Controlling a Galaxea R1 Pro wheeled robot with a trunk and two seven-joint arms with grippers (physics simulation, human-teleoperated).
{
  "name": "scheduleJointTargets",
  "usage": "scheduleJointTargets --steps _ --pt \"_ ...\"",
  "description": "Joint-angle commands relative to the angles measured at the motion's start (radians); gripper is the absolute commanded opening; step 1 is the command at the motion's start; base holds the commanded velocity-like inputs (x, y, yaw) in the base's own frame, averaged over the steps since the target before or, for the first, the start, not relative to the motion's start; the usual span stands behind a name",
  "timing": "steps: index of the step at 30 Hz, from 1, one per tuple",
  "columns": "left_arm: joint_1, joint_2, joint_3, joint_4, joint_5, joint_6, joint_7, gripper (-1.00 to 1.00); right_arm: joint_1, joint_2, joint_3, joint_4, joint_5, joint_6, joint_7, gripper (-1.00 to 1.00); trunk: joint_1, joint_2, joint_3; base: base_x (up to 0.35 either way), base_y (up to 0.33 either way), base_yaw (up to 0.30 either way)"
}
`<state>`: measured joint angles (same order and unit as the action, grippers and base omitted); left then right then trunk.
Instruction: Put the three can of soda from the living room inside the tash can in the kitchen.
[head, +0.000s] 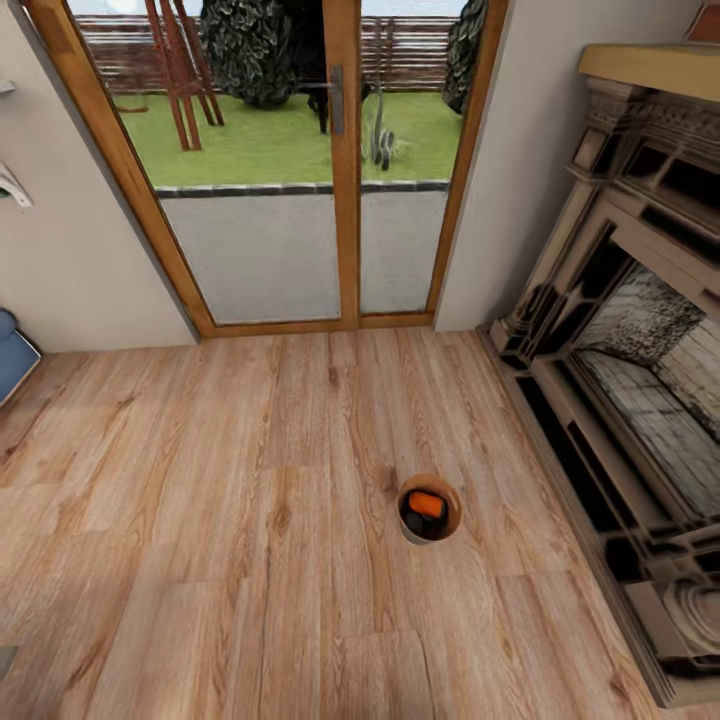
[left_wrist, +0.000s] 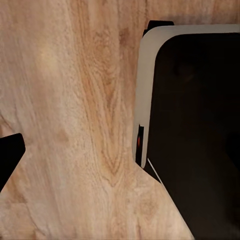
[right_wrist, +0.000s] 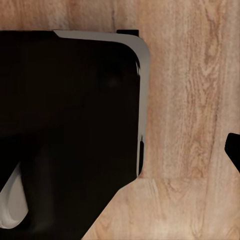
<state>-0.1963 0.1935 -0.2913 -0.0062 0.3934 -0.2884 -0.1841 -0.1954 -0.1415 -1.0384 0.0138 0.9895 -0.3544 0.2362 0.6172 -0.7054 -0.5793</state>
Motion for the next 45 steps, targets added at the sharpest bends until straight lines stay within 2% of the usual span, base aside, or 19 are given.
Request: scheduleJointTargets --steps 1,24,38,41,43,45 --pt "0.0 0.0 0.0 0.0 0.0 0.0 0.0 1.0 0.0 0.0 0.0 0.0 0.0 0.0 0.0 1.0 -0.004 0.007 0.003 0.0 0.0 0.0" --pt "0.0 0.0 -0.001 -0.001 0.001 0.0 0.0 1.0 0.0 0.002 -0.001 0.0 0.0 0.0 0.0 1.0 -0.092 0.168 0.075 0.0 0.0 0.0" --pt "0.0 0.001 0.007 -0.007 0.004 -0.002 -0.001 1.0 0.0 0.002 0.0 0.0 0.0 0.0 0.0 1.0 -0.092 0.168 0.075 0.0 0.0 0.0" --pt "0.0 -0.013 0.006 -0.004 0.002 0.0 -0.002 1.0 0.0 0.002 0.0 0.0 0.0 0.0 0.0 1.0 -0.092 0.168 0.075 0.0 0.0 0.0" --pt "0.0 -0.035 0.006 -0.002 0.001 0.001 -0.003 1.0 0.001 0.002 -0.001 0.0 0.0 0.0 0.0 1.0 -0.092 0.168 0.075 0.0 0.0 0.0" --pt "0.0 -0.041 0.006 -0.002 0.001 0.001 -0.003 1.0 0.001 0.002 0.0 0.0 0.0 0.0 0.0 1.0 -0.092 0.168 0.075 0.0 0.0 0.0"
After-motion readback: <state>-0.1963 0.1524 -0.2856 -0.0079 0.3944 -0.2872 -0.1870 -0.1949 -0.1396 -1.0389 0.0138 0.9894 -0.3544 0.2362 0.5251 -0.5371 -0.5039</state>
